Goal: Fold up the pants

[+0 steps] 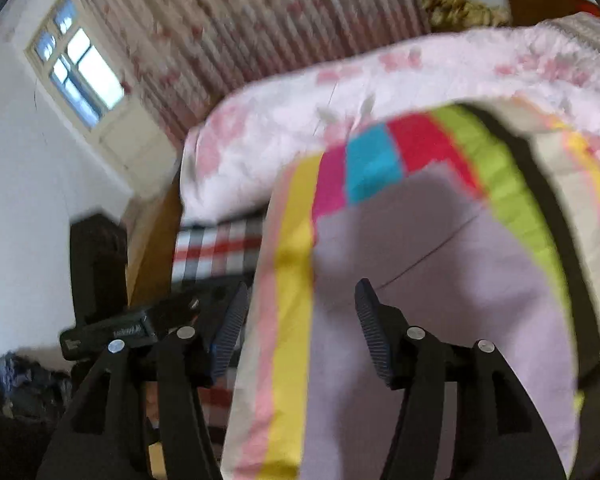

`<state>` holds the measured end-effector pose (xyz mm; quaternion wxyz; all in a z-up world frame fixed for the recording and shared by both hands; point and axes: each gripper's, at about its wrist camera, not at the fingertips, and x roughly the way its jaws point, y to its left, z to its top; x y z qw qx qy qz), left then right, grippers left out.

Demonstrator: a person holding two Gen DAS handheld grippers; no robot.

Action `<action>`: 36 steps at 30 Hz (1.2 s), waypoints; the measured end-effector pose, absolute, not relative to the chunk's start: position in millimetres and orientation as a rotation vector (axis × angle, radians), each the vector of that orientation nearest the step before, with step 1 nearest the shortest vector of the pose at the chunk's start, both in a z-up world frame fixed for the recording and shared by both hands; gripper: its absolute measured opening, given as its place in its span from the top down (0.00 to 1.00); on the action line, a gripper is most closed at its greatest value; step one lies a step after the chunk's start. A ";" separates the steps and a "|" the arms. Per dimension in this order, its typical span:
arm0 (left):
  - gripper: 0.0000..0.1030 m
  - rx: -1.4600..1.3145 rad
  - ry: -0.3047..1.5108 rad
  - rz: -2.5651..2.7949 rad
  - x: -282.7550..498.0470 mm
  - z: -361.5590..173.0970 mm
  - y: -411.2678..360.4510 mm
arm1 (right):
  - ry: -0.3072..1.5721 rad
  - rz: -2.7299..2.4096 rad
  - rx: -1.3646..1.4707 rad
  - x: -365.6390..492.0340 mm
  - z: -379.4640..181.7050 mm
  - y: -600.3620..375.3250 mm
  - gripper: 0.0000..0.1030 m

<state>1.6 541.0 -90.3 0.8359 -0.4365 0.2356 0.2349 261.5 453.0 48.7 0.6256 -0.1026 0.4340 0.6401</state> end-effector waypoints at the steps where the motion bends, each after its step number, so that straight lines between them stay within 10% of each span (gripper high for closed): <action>1: 0.05 -0.922 0.494 0.476 -1.0 -89.8 539.0 | 0.974 1.442 -0.199 274.3 56.0 445.1 0.47; 10: 0.46 -0.865 0.566 0.247 64.9 -93.7 499.6 | 0.953 1.209 -0.199 342.7 43.5 394.4 0.48; 27: 0.46 -0.937 0.590 0.252 84.2 -111.9 504.4 | 0.957 1.226 -0.233 342.4 6.3 403.4 0.48; 30: 0.83 -0.879 0.605 0.313 85.8 -114.7 503.9 | 0.934 1.247 -0.268 342.2 7.4 414.1 0.48; 36: 0.86 -0.840 0.580 0.285 83.7 -105.4 505.3 | 0.904 1.275 -0.439 341.6 -2.3 450.2 0.55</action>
